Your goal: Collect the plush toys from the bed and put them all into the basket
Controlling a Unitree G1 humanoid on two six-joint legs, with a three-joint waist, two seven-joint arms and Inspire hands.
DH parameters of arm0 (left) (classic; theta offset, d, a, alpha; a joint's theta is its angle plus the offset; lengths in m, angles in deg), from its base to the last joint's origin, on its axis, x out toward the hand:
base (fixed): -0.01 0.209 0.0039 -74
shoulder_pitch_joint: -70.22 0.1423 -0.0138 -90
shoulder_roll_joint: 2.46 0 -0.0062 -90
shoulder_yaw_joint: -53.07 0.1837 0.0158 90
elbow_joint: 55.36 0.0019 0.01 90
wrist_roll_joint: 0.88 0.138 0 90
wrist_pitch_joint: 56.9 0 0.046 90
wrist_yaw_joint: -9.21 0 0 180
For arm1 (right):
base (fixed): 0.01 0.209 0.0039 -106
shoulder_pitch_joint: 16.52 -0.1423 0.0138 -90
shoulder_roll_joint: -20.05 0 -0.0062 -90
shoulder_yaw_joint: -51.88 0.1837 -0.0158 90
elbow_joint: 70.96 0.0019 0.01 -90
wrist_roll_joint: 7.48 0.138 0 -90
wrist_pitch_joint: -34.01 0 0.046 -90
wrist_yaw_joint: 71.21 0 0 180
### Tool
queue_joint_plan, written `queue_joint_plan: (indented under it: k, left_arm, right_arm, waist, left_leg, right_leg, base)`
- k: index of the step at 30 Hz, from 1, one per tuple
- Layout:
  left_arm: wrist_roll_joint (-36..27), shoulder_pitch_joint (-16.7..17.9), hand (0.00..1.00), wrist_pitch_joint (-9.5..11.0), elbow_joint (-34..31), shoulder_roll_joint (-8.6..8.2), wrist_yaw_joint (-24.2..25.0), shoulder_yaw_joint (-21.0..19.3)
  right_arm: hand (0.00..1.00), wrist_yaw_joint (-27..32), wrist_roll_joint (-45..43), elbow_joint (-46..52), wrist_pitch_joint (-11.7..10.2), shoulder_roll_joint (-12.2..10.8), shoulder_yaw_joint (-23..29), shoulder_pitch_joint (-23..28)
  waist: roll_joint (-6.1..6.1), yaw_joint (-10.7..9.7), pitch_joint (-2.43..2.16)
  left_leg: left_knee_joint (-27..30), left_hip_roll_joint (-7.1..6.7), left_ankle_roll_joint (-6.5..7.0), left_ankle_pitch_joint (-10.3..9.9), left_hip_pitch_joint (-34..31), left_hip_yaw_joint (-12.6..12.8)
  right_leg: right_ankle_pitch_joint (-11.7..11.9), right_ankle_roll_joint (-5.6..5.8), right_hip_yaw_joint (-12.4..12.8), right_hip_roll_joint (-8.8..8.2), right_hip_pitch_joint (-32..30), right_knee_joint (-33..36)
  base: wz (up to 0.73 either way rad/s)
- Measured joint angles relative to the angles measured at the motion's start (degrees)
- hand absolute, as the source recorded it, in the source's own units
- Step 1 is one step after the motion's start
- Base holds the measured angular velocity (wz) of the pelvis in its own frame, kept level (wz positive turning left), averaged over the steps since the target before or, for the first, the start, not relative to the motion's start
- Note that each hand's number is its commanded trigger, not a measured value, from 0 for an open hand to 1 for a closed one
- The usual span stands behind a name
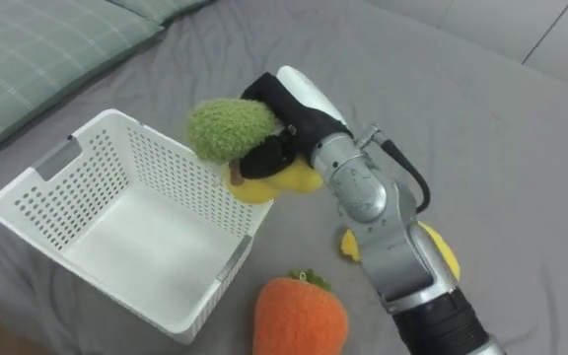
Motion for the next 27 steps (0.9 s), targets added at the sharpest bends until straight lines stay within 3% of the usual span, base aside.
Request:
queue_joint_plan:
  k: [7, 8, 10, 17, 27]
  left_arm:
    - [0.02, -0.29, 0.0, 0.06, -0.13, 0.76, 0.0, 2.49]
    - [0.07, -0.42, 0.0, 0.06, -0.13, 0.91, 0.0, 2.6]
    - [0.13, -0.65, 0.0, 0.06, -0.16, 1.09, 0.01, 2.68]
    - [0.62, -1.58, 0.0, 0.01, -0.94, 0.77, 0.27, 2.95]
    - [0.3, -2.11, 0.0, 0.17, -2.35, 0.4, 0.14, 3.16]
  right_arm:
    - [0.99, -1.26, 0.99, 0.12, 0.0, -1.74, -3.29, -0.05]
    - [0.6, -1.24, 1.6, 0.12, -0.01, -1.91, -3.57, -0.05]
    - [0.0, -1.23, 2.42, 0.12, -0.02, -2.03, -4.51, -0.12]
    - [0.0, -1.82, 1.42, 0.11, 0.0, -2.63, -7.12, -0.56]
    - [0.0, -1.78, 1.59, -0.17, -0.01, -3.2, -7.12, -0.55]
  waist:
    - [0.16, 1.96, 0.11]
    - [0.17, 2.62, 0.12]
    - [0.18, 3.02, 0.12]
    - [-0.02, 4.71, 0.28]
    - [-0.13, 4.56, 0.52]
  left_leg:
    - [0.05, -0.2, 0.01, 0.33, -0.04, -0.55]
    - [0.05, -0.22, 0.02, 0.35, -0.05, -0.61]
    - [0.05, -0.24, 0.01, 0.37, -0.1, -0.72]
    - [-0.02, -0.35, -0.02, 0.4, -0.53, -1.29]
    - [0.12, -0.44, -0.08, 0.5, -0.92, -1.84]
  right_leg:
    - [0.0, 0.0, -0.97, -0.61, 0.12, 0.26]
    - [0.0, 0.0, -0.81, -0.62, 0.13, 0.29]
    - [0.0, 0.0, -0.86, -0.63, 0.14, 0.3]
    - [0.0, 0.01, -1.43, -0.63, 0.01, 0.13]
    - [0.01, 0.02, -1.9, -0.64, -0.07, 0.04]
  base:
    - [0.06]
    - [0.0]
    - [0.02]
    - [0.03]
    - [0.03]
